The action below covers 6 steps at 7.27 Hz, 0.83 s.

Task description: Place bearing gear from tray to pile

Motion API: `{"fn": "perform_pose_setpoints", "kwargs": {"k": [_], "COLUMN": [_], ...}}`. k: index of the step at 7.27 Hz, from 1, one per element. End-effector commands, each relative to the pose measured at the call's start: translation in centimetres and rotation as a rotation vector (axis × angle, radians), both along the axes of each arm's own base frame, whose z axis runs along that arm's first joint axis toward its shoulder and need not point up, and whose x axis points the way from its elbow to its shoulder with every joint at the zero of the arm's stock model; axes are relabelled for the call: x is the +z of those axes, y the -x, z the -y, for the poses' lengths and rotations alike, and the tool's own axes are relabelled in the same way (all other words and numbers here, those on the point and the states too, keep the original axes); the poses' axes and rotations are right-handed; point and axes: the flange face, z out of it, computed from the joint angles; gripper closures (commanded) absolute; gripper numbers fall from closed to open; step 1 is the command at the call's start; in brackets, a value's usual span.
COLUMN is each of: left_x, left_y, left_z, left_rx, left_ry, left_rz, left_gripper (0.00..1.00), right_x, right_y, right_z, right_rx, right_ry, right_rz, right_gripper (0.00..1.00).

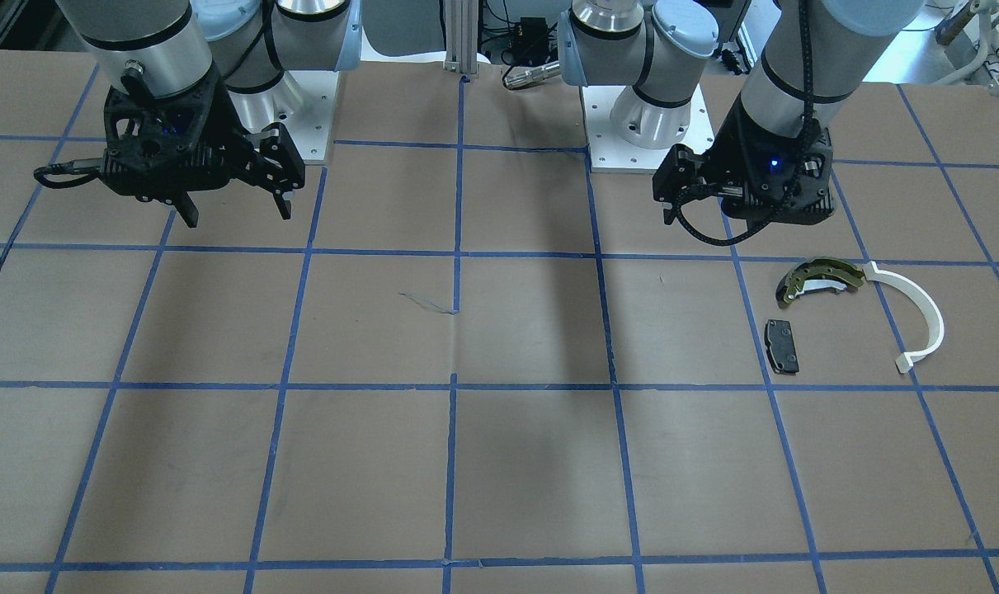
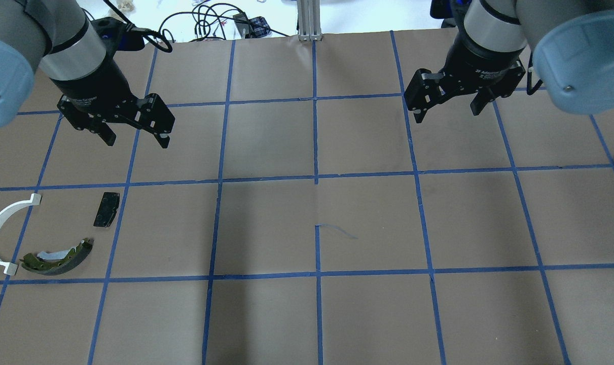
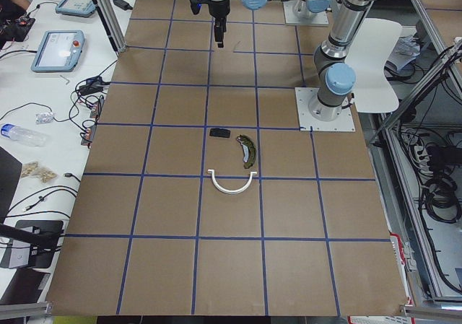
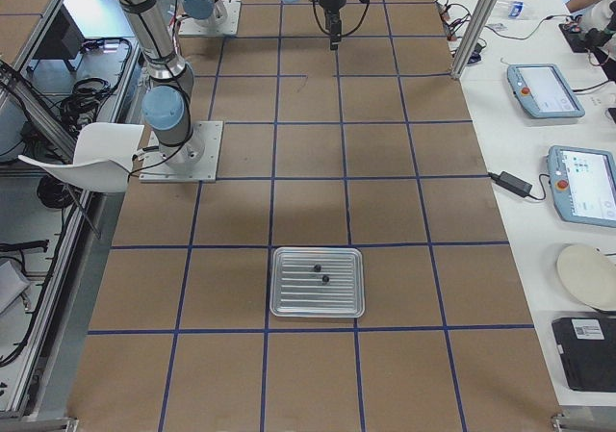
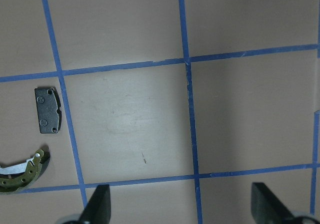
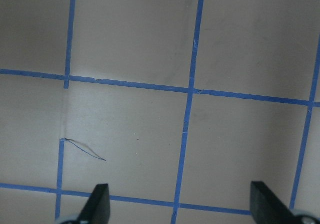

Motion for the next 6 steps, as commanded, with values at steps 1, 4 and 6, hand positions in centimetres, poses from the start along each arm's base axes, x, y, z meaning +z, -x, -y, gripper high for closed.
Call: {"fn": "perform_pose_setpoints", "kwargs": {"k": [1,4,6], "left_x": [0.0,-0.1,0.0], "left_y": [0.0,0.0,-0.1], "left_z": [0.0,-0.1,0.0], "left_rx": [0.000,0.000,0.002], "left_ry": [0.002,-0.001,0.002], "left_rz": [-0.002,0.000,-0.002], "left_gripper": [0.00,0.00,0.00], "right_x": [0.2,-0.1,-1.1], "right_y": [0.2,5.7,17.7], "right_z": [0.0,1.5,2.6], "right_rx": [-0.003,-0.001,0.095], "right_ry": [-0.004,-0.032,-0.056], "right_rz": [-0.001,0.003,-0.004], "right_gripper": [0.00,0.00,0.00]}}
